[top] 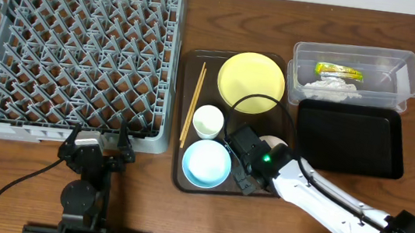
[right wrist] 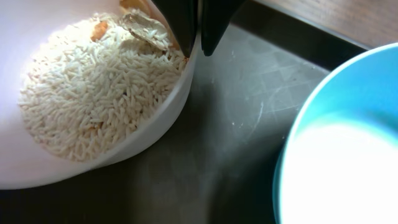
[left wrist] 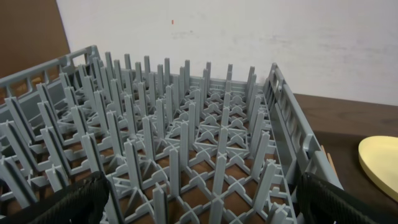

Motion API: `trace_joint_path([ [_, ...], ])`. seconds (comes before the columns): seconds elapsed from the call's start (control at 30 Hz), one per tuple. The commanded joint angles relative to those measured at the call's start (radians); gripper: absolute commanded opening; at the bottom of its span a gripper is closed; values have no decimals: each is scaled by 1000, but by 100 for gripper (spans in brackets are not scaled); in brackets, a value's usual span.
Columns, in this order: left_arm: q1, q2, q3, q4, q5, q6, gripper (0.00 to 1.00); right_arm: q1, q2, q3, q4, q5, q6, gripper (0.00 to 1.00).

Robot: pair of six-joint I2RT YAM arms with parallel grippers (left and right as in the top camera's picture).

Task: Sort waste into correct bins and load items into the dishwasher
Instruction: 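Lift pink bowl with right gripper and tip rice onto black tray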

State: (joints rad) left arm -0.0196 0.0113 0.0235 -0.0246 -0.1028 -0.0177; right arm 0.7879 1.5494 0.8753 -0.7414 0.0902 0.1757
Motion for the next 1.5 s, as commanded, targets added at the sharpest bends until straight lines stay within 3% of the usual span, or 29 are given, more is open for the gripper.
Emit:
trace_joint_path([
  [0.0,2,0,-19,-39,-6,18,97,-7,8,60,-44,10,26,1],
  [0.3,2,0,-19,-39,-6,18,97,-39,0,381,-253,-54,27,1],
  [0.47,2,0,-19,-39,-6,18,97,-131,-37,458,-292,-143,42,1],
  [0.63,2,0,-19,-39,-6,18,97,-301,-80,457,-332,-240,39,1],
  [0.9,2,0,-19,-39,-6,18,97,-567,-83,409,-338,-374,-84,1],
  [1.2,2,0,-19,-39,-6,18,97,-885,-83,255,-217,-787,-271,1],
  [1.47,2,0,-19,-39,-6,18,97,-1103,-83,109,-47,-1122,-346,1],
])
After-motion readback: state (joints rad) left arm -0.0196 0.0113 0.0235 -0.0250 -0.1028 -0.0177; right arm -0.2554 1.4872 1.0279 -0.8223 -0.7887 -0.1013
